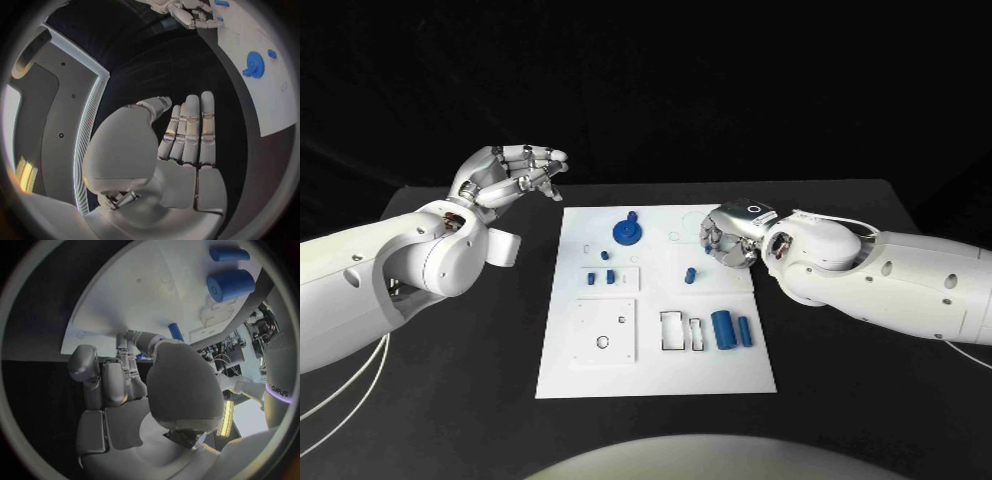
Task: Assemble the parts on the task board
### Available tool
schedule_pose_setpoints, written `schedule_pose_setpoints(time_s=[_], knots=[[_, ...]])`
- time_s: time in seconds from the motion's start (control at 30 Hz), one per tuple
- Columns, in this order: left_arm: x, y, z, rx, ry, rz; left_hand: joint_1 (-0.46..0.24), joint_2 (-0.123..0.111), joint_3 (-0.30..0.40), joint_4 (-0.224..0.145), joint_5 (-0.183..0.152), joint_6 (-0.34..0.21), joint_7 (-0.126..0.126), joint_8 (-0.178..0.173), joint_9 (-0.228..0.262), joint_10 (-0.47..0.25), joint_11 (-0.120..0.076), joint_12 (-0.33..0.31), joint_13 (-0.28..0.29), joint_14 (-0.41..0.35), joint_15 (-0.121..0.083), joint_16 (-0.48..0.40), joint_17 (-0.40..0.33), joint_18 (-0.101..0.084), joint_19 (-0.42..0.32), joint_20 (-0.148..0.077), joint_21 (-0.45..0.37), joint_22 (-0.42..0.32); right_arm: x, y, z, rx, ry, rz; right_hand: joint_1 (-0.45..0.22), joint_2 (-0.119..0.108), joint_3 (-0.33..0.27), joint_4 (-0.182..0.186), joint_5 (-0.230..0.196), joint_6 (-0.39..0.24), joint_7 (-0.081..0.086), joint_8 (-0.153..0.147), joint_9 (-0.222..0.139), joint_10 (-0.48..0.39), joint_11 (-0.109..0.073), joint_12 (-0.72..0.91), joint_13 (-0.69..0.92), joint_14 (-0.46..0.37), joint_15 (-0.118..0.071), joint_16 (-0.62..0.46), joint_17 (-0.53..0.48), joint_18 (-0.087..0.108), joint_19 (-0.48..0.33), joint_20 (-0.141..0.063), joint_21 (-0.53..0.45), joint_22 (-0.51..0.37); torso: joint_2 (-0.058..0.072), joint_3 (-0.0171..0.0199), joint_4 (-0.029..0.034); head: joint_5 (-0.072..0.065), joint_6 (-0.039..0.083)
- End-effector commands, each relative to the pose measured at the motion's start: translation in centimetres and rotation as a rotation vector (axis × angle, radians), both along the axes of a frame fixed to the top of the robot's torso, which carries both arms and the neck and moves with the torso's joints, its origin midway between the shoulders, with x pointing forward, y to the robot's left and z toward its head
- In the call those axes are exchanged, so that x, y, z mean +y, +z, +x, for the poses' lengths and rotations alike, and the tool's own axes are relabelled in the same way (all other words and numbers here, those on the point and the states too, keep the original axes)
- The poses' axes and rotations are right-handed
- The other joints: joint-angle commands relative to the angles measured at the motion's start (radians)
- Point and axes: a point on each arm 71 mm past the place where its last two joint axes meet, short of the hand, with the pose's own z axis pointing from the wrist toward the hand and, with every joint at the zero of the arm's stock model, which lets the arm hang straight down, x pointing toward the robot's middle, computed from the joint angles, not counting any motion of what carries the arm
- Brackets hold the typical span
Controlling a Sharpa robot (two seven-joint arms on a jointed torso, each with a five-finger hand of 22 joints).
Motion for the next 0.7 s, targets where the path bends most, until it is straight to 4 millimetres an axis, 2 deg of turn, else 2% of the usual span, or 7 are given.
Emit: schedule_pose_setpoints(time_s=[0.03, 0.4, 0.7], knots=[[0.0, 0.1, 0.0, -0.003, -0.004, -0.003, 0.010, 0.001, 0.001, -0.005, 0.004, -0.005, 0.006, -0.006, 0.000, -0.009, -0.002, -0.005, -0.002, -0.009, -0.001, -0.007, -0.002, 0.012, -0.006, 0.001, -0.005, -0.002, -0.1, 0.2, 0.1, 0.004, -0.008, 0.029, -0.006, -0.003, 0.001, 0.003, -0.002, 0.005, -0.001, 0.005, 0.001, 0.008, 0.000, 0.003, 0.001, 0.019, -0.007, 0.005, 0.001, -0.006, 0.006, 0.001, 0.007, 0.002, 0.000, 0.0004, -0.0001, 0.000, 0.004], [0.3, 0.0, 0.2, 0.000, 0.005, 0.001, 0.011, 0.000, 0.000, -0.007, 0.006, -0.011, 0.009, -0.009, -0.001, -0.014, 0.000, -0.006, -0.004, -0.010, 0.001, -0.010, -0.002, 0.012, -0.008, 0.002, -0.007, -0.002, -0.3, 1.1, 0.3, -0.003, -0.022, 0.054, -0.007, -0.006, 0.000, 0.002, -0.003, 0.005, -0.001, 0.006, 0.002, 0.010, 0.000, 0.003, 0.002, 0.019, -0.008, 0.006, 0.003, -0.006, 0.007, 0.001, 0.008, 0.002, 0.001, 0.0013, 0.0002, 0.001, 0.006], [0.3, -0.1, 0.2, 0.002, 0.007, 0.002, 0.011, -0.001, 0.000, -0.008, 0.006, -0.015, 0.010, -0.010, -0.001, -0.017, 0.001, -0.007, -0.005, -0.011, 0.001, -0.011, -0.002, 0.012, -0.008, 0.002, -0.008, -0.003, -0.3, 1.9, 0.3, 0.000, -0.029, 0.087, -0.031, -0.022, -0.016, 0.009, -0.006, 0.003, -0.002, 0.007, 0.007, 0.014, 0.000, -0.001, 0.004, 0.019, -0.008, 0.005, 0.002, -0.007, 0.009, 0.000, 0.007, 0.003, 0.001, 0.0013, -0.0007, 0.003, 0.005]])
